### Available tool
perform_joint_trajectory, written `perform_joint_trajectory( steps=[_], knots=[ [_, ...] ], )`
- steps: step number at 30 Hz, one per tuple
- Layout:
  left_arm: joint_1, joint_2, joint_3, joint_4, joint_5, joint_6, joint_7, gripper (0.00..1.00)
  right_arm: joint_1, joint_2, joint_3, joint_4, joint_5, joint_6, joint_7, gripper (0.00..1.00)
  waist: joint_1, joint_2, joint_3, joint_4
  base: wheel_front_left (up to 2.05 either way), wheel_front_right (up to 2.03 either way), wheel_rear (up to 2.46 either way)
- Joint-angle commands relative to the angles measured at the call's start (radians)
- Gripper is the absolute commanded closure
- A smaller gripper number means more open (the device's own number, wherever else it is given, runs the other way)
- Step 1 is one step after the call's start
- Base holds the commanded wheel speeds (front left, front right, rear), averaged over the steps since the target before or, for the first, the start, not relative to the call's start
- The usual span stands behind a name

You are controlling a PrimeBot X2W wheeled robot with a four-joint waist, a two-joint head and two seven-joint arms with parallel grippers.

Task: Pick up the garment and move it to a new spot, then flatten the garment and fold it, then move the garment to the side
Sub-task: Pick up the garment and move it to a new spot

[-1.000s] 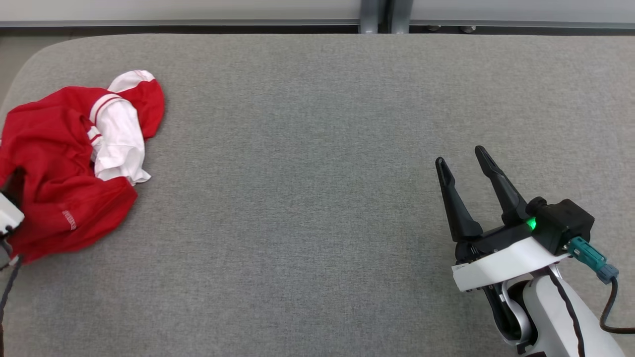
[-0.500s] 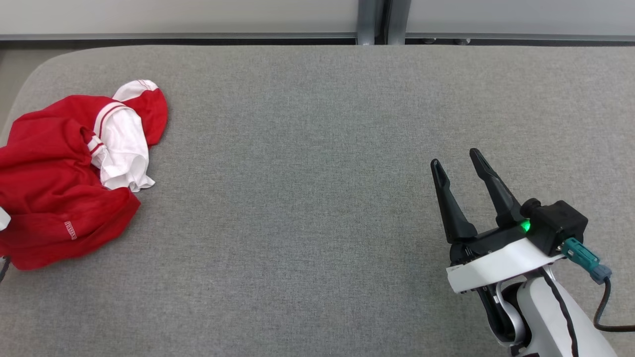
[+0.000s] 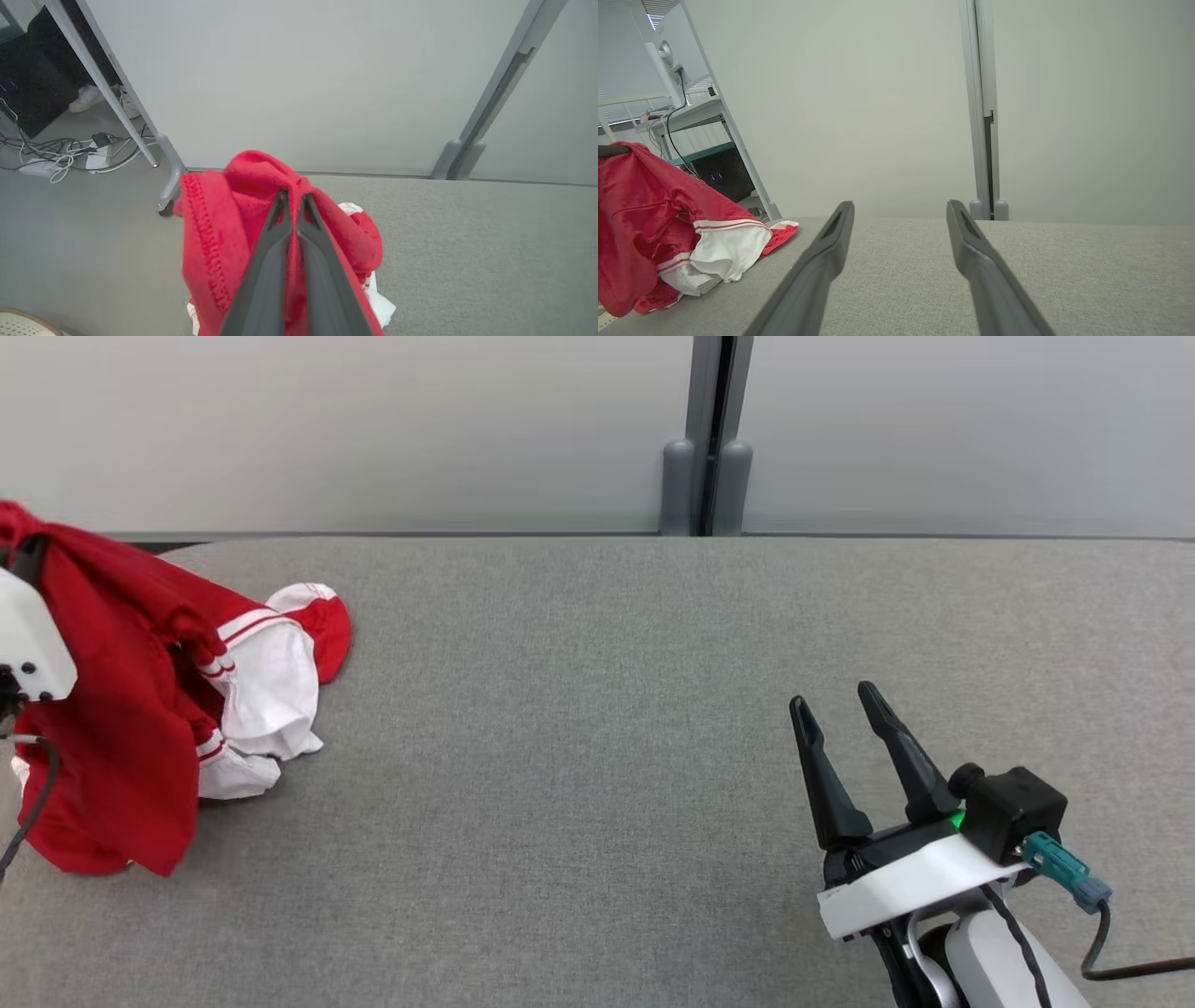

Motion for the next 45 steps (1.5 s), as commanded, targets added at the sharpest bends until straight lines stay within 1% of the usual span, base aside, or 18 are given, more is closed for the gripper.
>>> perform_joint_trajectory(
  steps=[1, 3, 4, 9, 12, 16, 19, 22, 25, 28, 29, 30, 33, 35, 36, 38, 41, 45],
  knots=[
    [0.01, 0.006, -0.019, -0.043, -0.004, -0.002, 0.012, 1.0, 0.015, -0.001, -0.005, 0.006, 0.005, 0.002, -0.005, 0.0, 0.0001, 0.0, -0.045, -0.029, 0.0, 0.0, 0.0],
    [0.022, 0.013, -0.049, -0.117, -0.014, -0.002, 0.034, 1.0, 0.025, 0.004, -0.006, 0.009, 0.003, 0.002, -0.005, 0.0, 0.0001, 0.0, -0.065, -0.05, 0.0, 0.0, 0.0],
    [0.022, 0.013, -0.049, -0.117, -0.014, -0.002, 0.034, 1.0, 0.025, 0.004, -0.006, 0.009, 0.003, 0.002, -0.005, 0.0, 0.0001, 0.0, -0.065, -0.05, 0.0, 0.0, 0.0],
    [0.04, 0.004, -0.09, -0.322, -0.045, -0.002, 0.094, 1.0, 0.037, 0.013, -0.021, 0.004, -0.005, 0.002, -0.004, 0.0, 0.0001, 0.0, -0.084, -0.109, 0.0, 0.0, 0.0],
    [0.048, -0.026, -0.106, -0.436, -0.079, -0.001, 0.128, 1.0, 0.041, 0.016, -0.035, 0.003, -0.008, 0.002, -0.004, 0.0, 0.0001, 0.0, -0.087, -0.143, 0.0, 0.0, 0.0],
    [0.062, -0.086, -0.129, -0.581, -0.125, 0.008, 0.152, 1.0, 0.041, 0.017, -0.05, 0.0, -0.011, 0.002, -0.003, 0.0, 0.0001, 0.0, -0.081, -0.187, 0.0, 0.0, 0.0],
    [0.089, -0.131, -0.149, -0.658, -0.156, 0.018, 0.159, 1.0, 0.038, 0.018, -0.064, -0.004, -0.014, 0.002, -0.003, 0.0, 0.0001, 0.0, -0.071, -0.216, 0.0, 0.0, 0.0],
    [0.143, -0.161, -0.166, -0.694, -0.161, 0.03, 0.14, 1.0, 0.038, 0.016, -0.074, -0.005, -0.019, 0.002, -0.003, 0.0, 0.0001, 0.0, -0.059, -0.241, 0.0, 0.0, 0.0],
    [0.235, -0.181, -0.189, -0.674, -0.152, 0.04, 0.099, 1.0, 0.039, 0.012, -0.076, -0.004, -0.02, 0.002, -0.003, 0.0, 0.0001, 0.0, -0.049, -0.26, 0.0, 0.0, 0.0],
    [0.313, -0.186, -0.209, -0.596, -0.138, 0.035, 0.046, 1.0, 0.038, 0.007, -0.072, -0.003, -0.017, 0.002, -0.003, 0.0, 0.0001, 0.0, -0.04, -0.269, 0.0, 0.0, 0.0],
    [0.335, -0.179, -0.22, -0.554, -0.117, 0.033, 0.024, 1.0, 0.037, 0.004, -0.071, -0.003, -0.017, 0.002, -0.003, 0.0, 0.0001, 0.0, -0.038, -0.27, 0.0, 0.0, 0.0],
    [0.352, -0.158, -0.241, -0.503, -0.075, 0.029, 0.005, 1.0, 0.034, 0.002, -0.069, -0.001, -0.016, 0.002, -0.003, 0.0, 0.0001, 0.0, -0.036, -0.273, 0.0, 0.0, 0.0],
    [0.385, -0.167, -0.282, -0.359, -0.035, 0.021, -0.07, 1.0, 0.026, -0.003, -0.064, 0.001, -0.014, 0.002, -0.003, 0.0, 0.0001, 0.0, -0.033, -0.275, 0.0, 0.0, 0.0],
    [0.38, -0.162, -0.296, -0.263, -0.014, 0.017, -0.126, 1.0, 0.025, -0.006, -0.06, 0.002, -0.015, 0.002, -0.003, 0.0, 0.0001, 0.0, -0.033, -0.275, 0.0, 0.0, 0.0],
    [0.376, -0.17, -0.302, -0.221, -0.011, 0.015, -0.153, 0.98, 0.026, -0.006, -0.058, 0.003, -0.015, 0.002, -0.003, 0.0, 0.0001, 0.0, -0.034, -0.273, 0.0, 0.0, 0.0],
    [0.364, -0.191, -0.307, -0.143, -0.015, 0.011, -0.203, 0.0, 0.029, -0.01, -0.055, 0.006, -0.014, 0.002, -0.003, 0.0, 0.0001, 0.0, -0.037, -0.267, 0.0, 0.0, 0.0],
    [0.348, -0.216, -0.311, -0.063, -0.029, 0.006, -0.274, 0.0, 0.035, -0.013, -0.051, 0.01, -0.011, 0.002, -0.003, 0.0, 0.0001, 0.0, -0.042, -0.254, 0.0, 0.0, 0.0],
    [0.33, -0.239, -0.315, -0.019, -0.045, 0.001, -0.359, 0.0, 0.043, -0.017, -0.049, 0.013, -0.011, 0.002, -0.003, 0.0, 0.0001, 0.0, -0.049, -0.23, 0.0, 0.0, 0.0]
  ],
)
